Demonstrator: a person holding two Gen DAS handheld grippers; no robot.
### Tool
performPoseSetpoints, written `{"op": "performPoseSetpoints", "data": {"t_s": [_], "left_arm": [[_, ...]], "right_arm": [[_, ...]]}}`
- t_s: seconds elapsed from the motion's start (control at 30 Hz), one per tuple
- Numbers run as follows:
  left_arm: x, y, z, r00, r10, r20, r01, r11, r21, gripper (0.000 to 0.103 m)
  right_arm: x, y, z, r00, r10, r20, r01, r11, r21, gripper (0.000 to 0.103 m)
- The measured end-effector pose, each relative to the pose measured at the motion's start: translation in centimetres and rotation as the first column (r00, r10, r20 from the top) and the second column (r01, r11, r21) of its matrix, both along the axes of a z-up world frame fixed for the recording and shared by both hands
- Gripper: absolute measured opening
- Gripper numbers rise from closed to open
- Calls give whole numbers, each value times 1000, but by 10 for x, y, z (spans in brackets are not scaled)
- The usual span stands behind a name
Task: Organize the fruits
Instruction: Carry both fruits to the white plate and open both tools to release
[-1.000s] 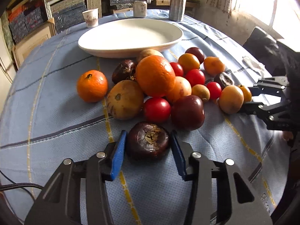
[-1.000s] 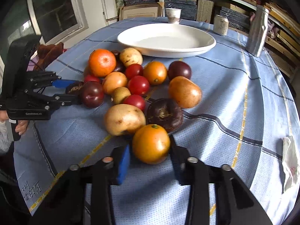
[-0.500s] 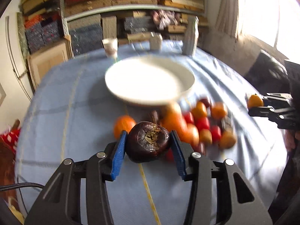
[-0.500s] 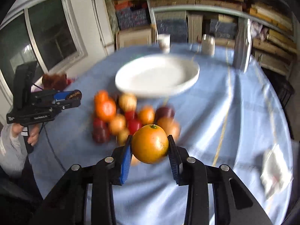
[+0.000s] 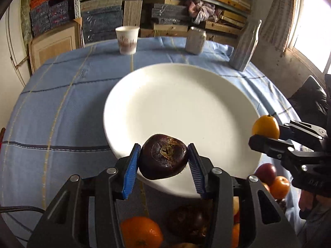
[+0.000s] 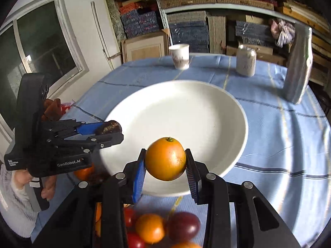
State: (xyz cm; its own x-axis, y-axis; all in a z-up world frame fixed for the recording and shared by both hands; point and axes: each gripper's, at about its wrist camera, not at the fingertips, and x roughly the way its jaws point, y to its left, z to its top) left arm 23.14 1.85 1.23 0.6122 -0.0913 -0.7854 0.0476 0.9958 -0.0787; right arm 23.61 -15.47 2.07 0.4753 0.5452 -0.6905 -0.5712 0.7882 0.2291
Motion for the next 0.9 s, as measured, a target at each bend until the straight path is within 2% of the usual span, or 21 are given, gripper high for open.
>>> {"op": "performPoseSetpoints", "data": {"t_s": [0.1, 0.13, 0.2, 0.23, 0.37, 0.4, 0.43, 0.53, 0.6, 0.73, 0.9], "left_arm": [[4, -4, -5, 1000, -14, 6, 14, 1000, 13, 47], [3, -6, -4, 1000, -21, 9, 21, 1000, 16, 53], [3, -10, -2, 999, -31, 25, 30, 999, 25, 65], [1, -12, 0, 999, -32, 36, 30, 999, 34, 67], [-9, -14, 7, 997, -33, 64, 30, 998, 52, 68], [-11, -13, 9, 997, -30, 69, 26, 998, 55, 71], [-15, -11, 12, 997, -21, 80, 17, 998, 57, 76], [-26, -3, 19, 993, 11, 115, -20, 997, 75, 85], [-33, 3, 25, 989, 35, 140, -47, 996, 82, 88], [-51, 14, 35, 981, 72, 179, -86, 994, 73, 94], [-80, 32, 31, 973, 131, 191, -147, 987, 69, 96]], "right_arm": [[3, 5, -10, 1000, 2, 1, -2, 1000, -27, 39], [1, 7, -11, 1000, 1, 7, -1, 999, -33, 39], [2, 5, -10, 1000, 0, 30, 1, 1000, -26, 55], [1, 6, -9, 999, -4, 39, 5, 1000, -27, 58], [-6, -1, -5, 999, -12, 48, 12, 1000, -15, 58], [-9, -2, -4, 999, -16, 50, 17, 1000, -9, 59], [-10, -7, -1, 998, -23, 56, 23, 1000, 5, 59], [-15, -14, 9, 995, -48, 87, 46, 999, 28, 69], [-21, -18, 14, 992, -64, 111, 60, 997, 41, 74], [-37, -30, 20, 985, -102, 140, 92, 993, 77, 80], [-53, -54, 19, 977, -166, 132, 148, 980, 135, 90]]}}
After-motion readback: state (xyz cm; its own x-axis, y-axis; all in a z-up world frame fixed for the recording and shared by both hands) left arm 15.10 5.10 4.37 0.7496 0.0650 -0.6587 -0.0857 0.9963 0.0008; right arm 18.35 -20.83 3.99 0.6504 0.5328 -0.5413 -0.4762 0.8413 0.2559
